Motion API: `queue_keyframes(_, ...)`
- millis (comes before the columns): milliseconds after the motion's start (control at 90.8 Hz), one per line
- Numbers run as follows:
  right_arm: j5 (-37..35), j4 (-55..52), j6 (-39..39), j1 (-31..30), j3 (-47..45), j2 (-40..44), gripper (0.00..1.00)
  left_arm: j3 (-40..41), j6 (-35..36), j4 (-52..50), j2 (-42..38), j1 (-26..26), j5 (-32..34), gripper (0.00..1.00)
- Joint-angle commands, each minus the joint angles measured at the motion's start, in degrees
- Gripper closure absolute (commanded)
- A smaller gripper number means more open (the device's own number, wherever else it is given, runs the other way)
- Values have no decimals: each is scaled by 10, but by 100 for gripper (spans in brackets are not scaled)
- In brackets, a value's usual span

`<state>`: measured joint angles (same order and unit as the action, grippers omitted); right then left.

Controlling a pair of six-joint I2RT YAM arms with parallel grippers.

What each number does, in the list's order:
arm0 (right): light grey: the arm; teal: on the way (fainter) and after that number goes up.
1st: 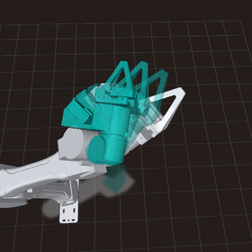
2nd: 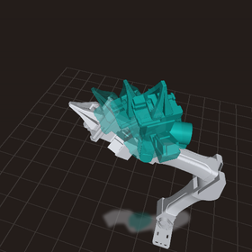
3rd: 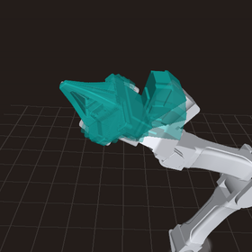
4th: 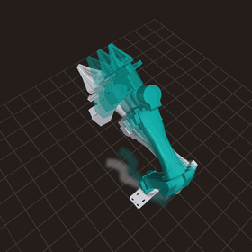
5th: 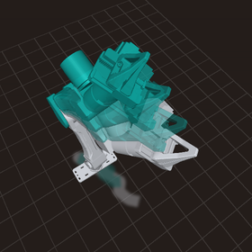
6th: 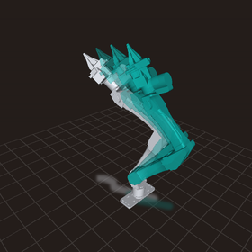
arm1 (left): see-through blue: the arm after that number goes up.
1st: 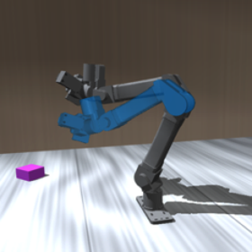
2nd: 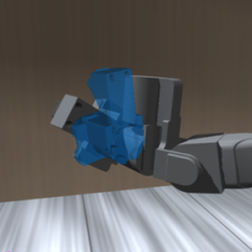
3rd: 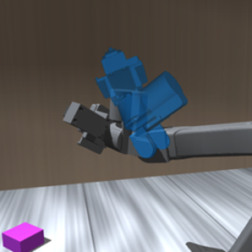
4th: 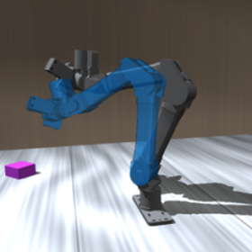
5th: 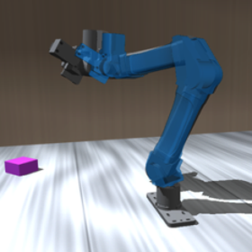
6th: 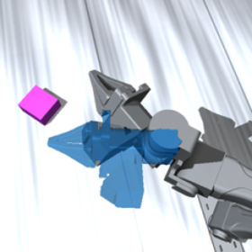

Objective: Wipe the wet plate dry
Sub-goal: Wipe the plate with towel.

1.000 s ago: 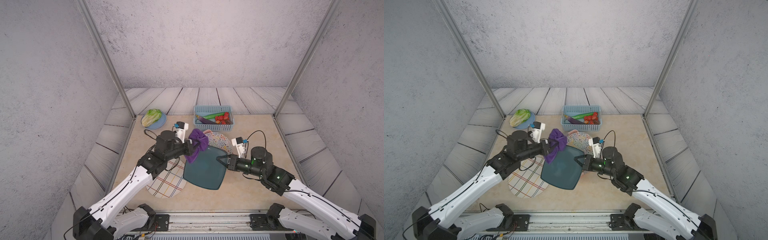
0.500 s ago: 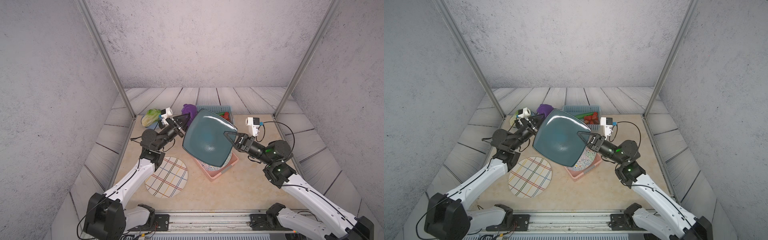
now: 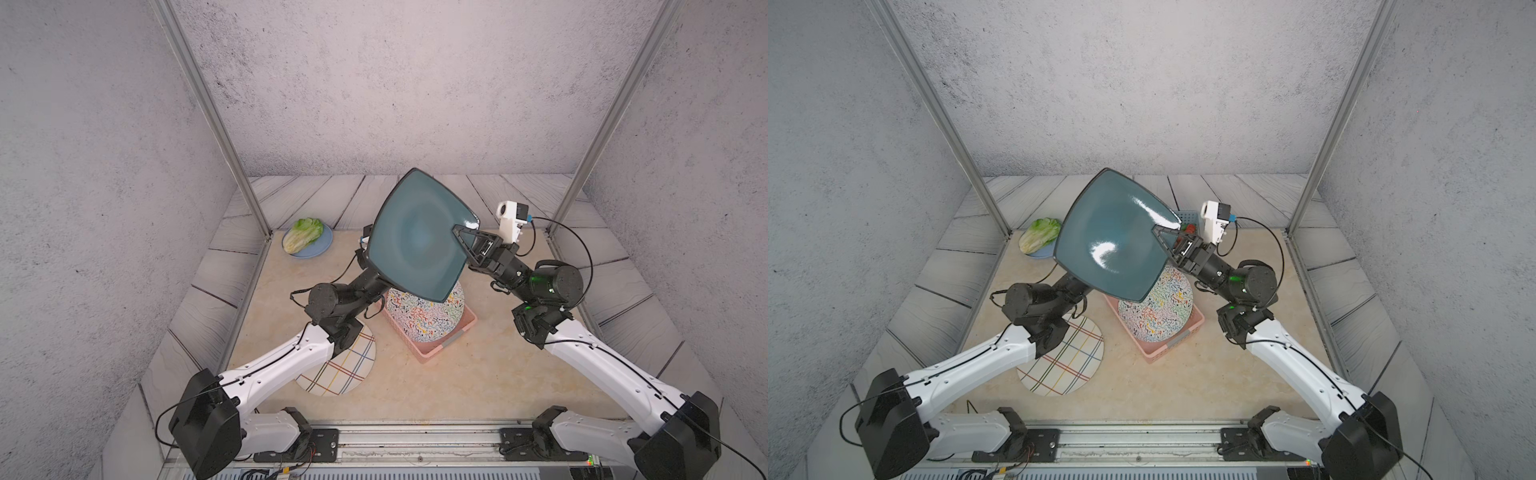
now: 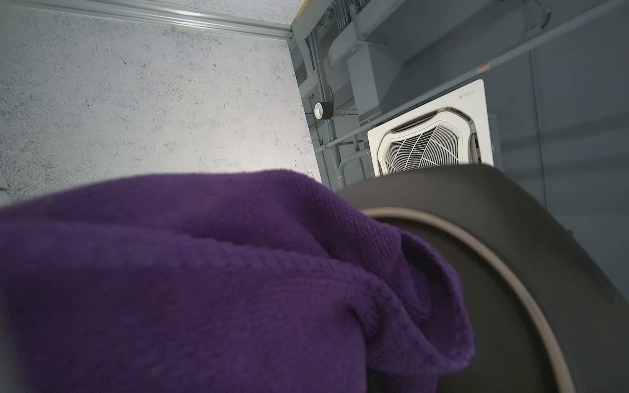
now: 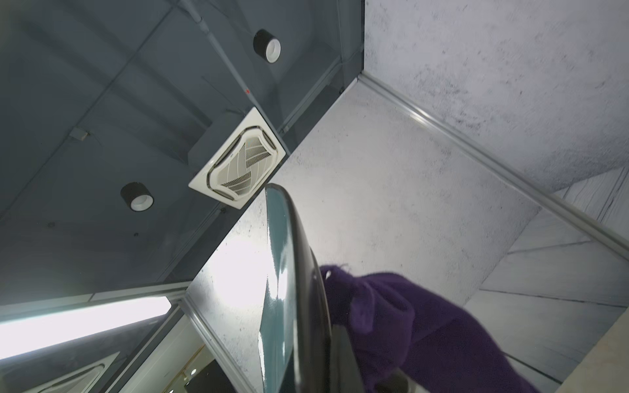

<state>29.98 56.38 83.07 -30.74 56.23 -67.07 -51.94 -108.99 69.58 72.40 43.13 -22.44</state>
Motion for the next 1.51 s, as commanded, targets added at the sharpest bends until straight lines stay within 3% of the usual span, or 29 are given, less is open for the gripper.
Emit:
queue_keyframes(0, -71, 49, 17, 17, 4, 18, 100, -12, -12, 73, -20, -28, 13, 100)
queue_keyframes(121, -32, 20, 1, 2, -25, 34, 100, -26, 19, 46, -42, -48, 9, 100)
queue_keyframes(275, -49, 20, -28, -64, -16, 10, 100, -29, 51, 39, -39, -15, 3, 100)
queue_keyframes(473, -118, 47, 18, -23, 36, -41, 100, 25, 68, 66, -41, 32, 1, 100)
queue_keyframes(572, -134, 22, 24, 14, 26, -37, 100, 89, 101, 43, -100, 22, 28, 100)
queue_keyframes(638, -132, -22, 9, 31, 13, -22, 100, 109, 162, -45, -164, -7, 5, 100)
queue_keyframes(683, -126, -73, -21, 34, 7, -9, 100, 107, 241, -148, -212, -18, -8, 100)
queue_keyframes(771, -103, -203, -102, 33, 13, 22, 100, 23, 460, -555, -304, -14, 20, 100)
queue_keyframes(826, -94, -265, -141, 26, 21, 32, 100, -33, 550, -705, -316, -11, 51, 100)
queue_keyframes(1013, -76, -243, -172, -6, 24, 32, 100, -152, 713, -941, -236, -18, 185, 100)
queue_keyframes(1123, -69, -232, -179, -19, 19, 43, 100, -196, 788, -1008, -169, -20, 273, 100)
queue_keyframes(1178, -69, -239, -186, -27, 17, 50, 100, -200, 823, -1008, -150, -20, 257, 100)
queue_keyframes(1255, -74, -249, -199, -48, 16, 54, 100, -205, 861, -1003, -113, -10, 160, 100)
queue_keyframes(1310, -80, -251, -200, -54, 16, 53, 100, -205, 867, -1003, -85, 17, 127, 100)
queue_keyframes(1420, -87, -230, -189, -61, 16, 43, 100, -193, 857, -993, -37, 90, 170, 100)
queue_keyframes(1497, -83, -212, -177, -68, 19, 33, 100, -195, 848, -989, -16, 105, 195, 100)
